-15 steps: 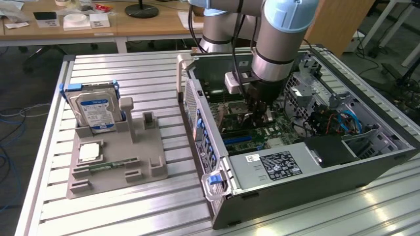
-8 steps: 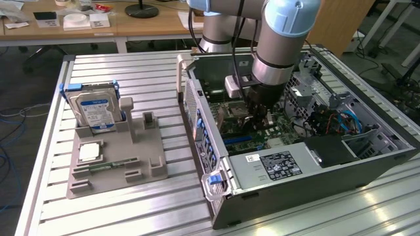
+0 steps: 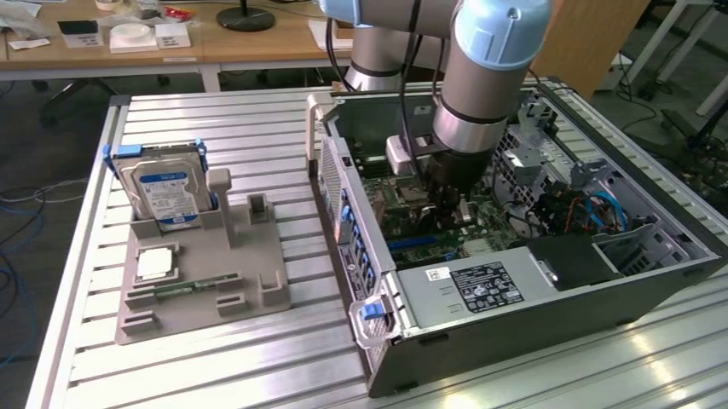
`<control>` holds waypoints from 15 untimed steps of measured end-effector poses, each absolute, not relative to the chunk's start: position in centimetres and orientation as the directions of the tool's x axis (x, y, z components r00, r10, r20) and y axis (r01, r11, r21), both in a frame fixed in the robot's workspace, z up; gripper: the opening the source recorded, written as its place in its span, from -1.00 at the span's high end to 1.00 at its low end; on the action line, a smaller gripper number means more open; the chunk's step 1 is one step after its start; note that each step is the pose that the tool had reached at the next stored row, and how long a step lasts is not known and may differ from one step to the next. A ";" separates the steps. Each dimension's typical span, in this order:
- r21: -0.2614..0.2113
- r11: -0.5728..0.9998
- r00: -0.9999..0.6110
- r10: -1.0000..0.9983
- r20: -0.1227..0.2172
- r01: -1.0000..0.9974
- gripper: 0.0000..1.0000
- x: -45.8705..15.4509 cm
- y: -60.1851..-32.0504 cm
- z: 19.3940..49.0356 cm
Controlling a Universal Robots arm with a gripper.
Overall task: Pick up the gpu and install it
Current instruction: 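Insert the gpu into the slot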
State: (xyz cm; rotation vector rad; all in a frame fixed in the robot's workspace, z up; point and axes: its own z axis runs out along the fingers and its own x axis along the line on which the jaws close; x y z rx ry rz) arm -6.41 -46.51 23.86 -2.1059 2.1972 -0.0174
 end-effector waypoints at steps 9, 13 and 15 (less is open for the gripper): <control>-0.076 0.046 -0.041 -0.997 -0.063 -0.996 0.44 -6.8 -46.8 23.2; -0.076 0.045 -0.041 -0.997 -0.058 -0.996 0.44 -7.0 -46.8 23.1; -0.077 0.045 -0.041 -0.998 -0.045 -0.996 0.44 -7.0 -46.7 23.1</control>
